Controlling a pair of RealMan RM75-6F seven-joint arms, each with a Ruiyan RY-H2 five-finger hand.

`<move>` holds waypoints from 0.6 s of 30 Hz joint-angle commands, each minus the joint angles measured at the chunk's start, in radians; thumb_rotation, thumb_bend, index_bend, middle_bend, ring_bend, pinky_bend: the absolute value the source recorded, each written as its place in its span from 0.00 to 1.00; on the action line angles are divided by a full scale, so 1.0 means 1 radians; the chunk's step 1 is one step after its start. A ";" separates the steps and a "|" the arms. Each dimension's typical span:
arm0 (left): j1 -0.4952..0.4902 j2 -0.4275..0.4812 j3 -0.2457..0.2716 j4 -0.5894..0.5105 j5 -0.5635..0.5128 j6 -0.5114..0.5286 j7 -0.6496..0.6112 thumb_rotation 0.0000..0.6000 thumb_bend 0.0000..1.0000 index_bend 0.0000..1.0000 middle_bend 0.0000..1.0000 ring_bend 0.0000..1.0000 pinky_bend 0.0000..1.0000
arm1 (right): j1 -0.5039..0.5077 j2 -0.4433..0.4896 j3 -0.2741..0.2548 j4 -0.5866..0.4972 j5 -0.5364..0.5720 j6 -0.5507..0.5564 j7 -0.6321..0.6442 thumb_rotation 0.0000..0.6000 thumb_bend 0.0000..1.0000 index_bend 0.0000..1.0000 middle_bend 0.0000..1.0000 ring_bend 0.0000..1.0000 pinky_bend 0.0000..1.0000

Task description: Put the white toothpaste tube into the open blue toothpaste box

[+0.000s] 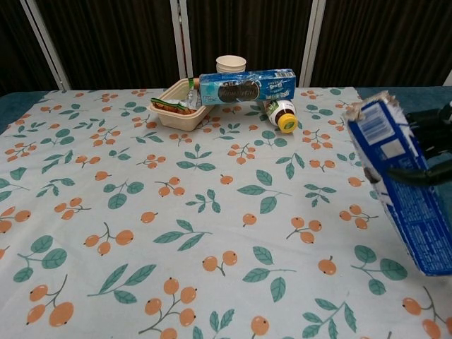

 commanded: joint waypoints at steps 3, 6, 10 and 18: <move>0.005 0.002 -0.008 -0.002 -0.001 -0.006 -0.007 1.00 0.01 0.26 0.25 0.23 0.39 | 0.023 -0.130 -0.049 0.100 0.019 0.002 -0.191 1.00 0.48 0.46 0.58 0.52 0.32; 0.008 0.001 -0.011 -0.004 0.001 -0.010 -0.008 1.00 0.01 0.26 0.24 0.23 0.39 | 0.044 -0.194 -0.028 0.136 0.032 0.005 -0.248 1.00 0.48 0.46 0.57 0.52 0.32; 0.012 0.000 -0.016 -0.007 0.005 -0.015 -0.005 1.00 0.01 0.26 0.24 0.23 0.39 | 0.077 -0.262 -0.007 0.161 0.069 -0.009 -0.337 1.00 0.48 0.33 0.51 0.39 0.28; 0.023 0.012 -0.024 -0.034 -0.015 -0.037 -0.012 1.00 0.01 0.24 0.21 0.22 0.35 | 0.117 -0.259 0.001 0.086 0.106 -0.001 -0.510 1.00 0.39 0.00 0.11 0.00 0.07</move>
